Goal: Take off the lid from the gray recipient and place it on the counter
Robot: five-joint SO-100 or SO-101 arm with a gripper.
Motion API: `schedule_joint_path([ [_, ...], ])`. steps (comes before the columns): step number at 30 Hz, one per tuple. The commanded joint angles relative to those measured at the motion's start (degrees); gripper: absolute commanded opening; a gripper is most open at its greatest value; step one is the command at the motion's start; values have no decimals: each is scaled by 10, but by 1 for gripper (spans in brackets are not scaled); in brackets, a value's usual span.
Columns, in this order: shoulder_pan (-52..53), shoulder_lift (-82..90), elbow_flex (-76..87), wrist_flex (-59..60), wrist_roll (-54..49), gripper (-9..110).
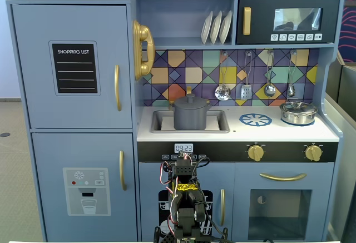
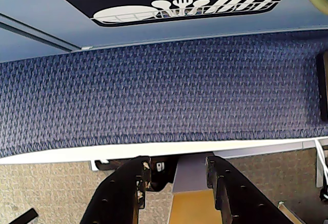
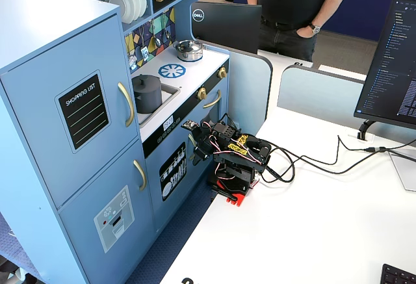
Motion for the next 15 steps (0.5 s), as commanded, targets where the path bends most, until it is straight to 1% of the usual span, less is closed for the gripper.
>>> schedule_joint_path([
  [1, 88, -4, 1, 105, -2, 8],
  [6, 91, -4, 1, 105, -4, 5],
  [8, 93, -4, 1, 105, -4, 0],
  [13, 81, -4, 1, 105, -16, 0],
  [14, 81, -4, 1, 93, -37, 0],
  [15, 82, -4, -2, 61, -23, 0],
])
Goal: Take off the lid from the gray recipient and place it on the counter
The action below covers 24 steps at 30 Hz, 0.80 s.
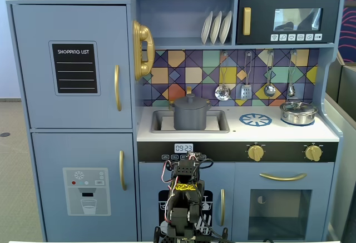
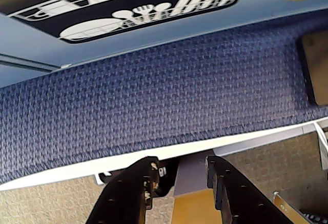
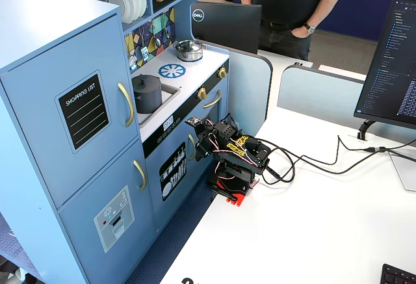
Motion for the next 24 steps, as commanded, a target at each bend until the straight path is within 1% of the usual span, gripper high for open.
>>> schedule_joint_path([
  [1, 2, -4, -16, 33, 8, 0],
  [4, 11, -6, -79, -82, 11, 0],
  [6, 15, -29, -133, -185, -9, 0],
  [8, 14, -57, -191, -281, -7, 0],
  [10, 8, -90, -251, -346, -28, 0],
  [14, -12, -152, -367, -419, -35, 0],
  [18, -24, -200, -433, -475, -44, 0],
  [24, -25, -260, -466, -552, -40, 9],
])
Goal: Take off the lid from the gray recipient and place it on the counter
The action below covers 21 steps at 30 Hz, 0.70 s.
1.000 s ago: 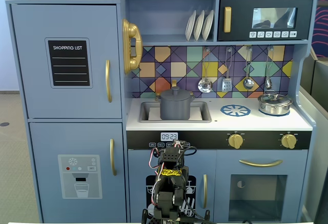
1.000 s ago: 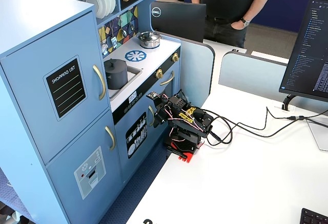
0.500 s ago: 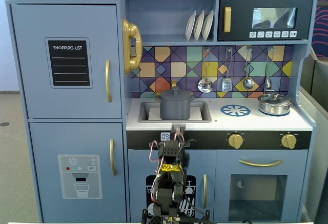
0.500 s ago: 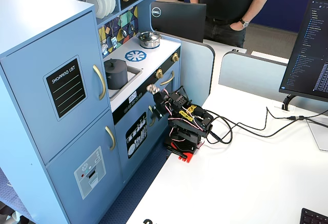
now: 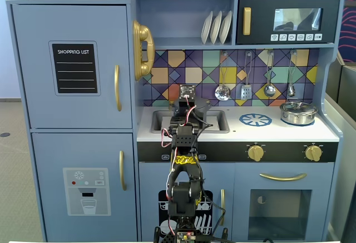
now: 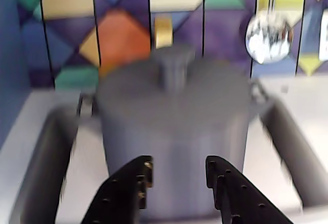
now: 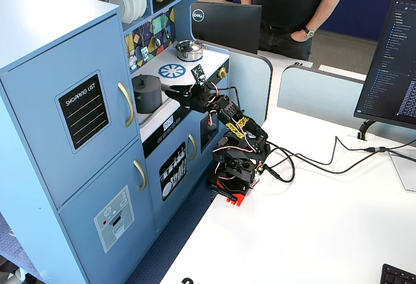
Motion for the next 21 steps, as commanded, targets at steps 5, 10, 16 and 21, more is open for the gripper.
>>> schedule_joint_path([
  [5, 4, -116, -78, -127, 5, 17],
  [10, 6, -198, -125, -170, 7, 18],
  [16, 12, -278, -166, -198, 3, 17],
  [21, 18, -334, -195, -215, 6, 16],
])
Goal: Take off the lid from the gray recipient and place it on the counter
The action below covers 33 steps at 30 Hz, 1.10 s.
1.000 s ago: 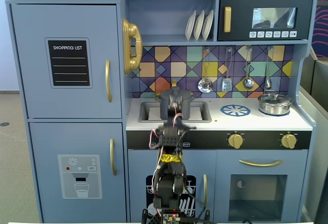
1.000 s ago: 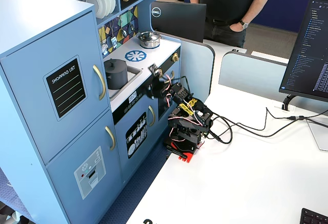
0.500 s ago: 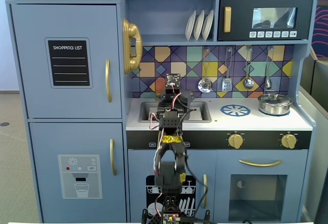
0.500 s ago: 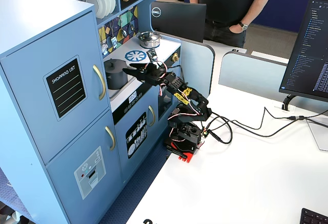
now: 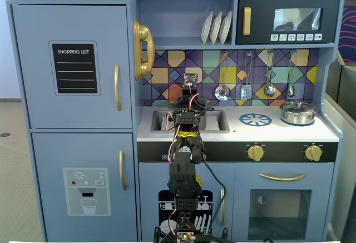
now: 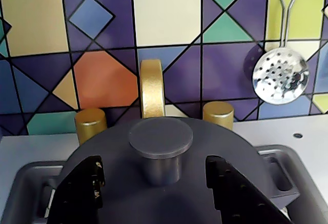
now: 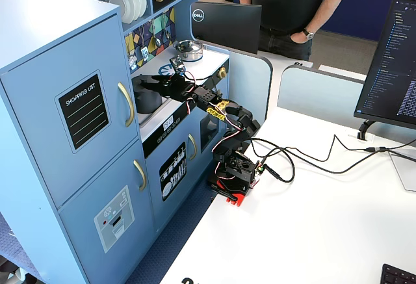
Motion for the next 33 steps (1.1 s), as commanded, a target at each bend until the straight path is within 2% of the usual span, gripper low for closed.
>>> schedule_joint_path([
  [1, 11, -39, -56, -32, 7, 16],
  [6, 11, -89, -84, -52, 9, 15],
  [12, 4, -113, -99, -59, 6, 0],
  [26, 4, -98, -197, -35, -11, 0],
  [33, 105, -83, -200, -29, -3, 0],
])
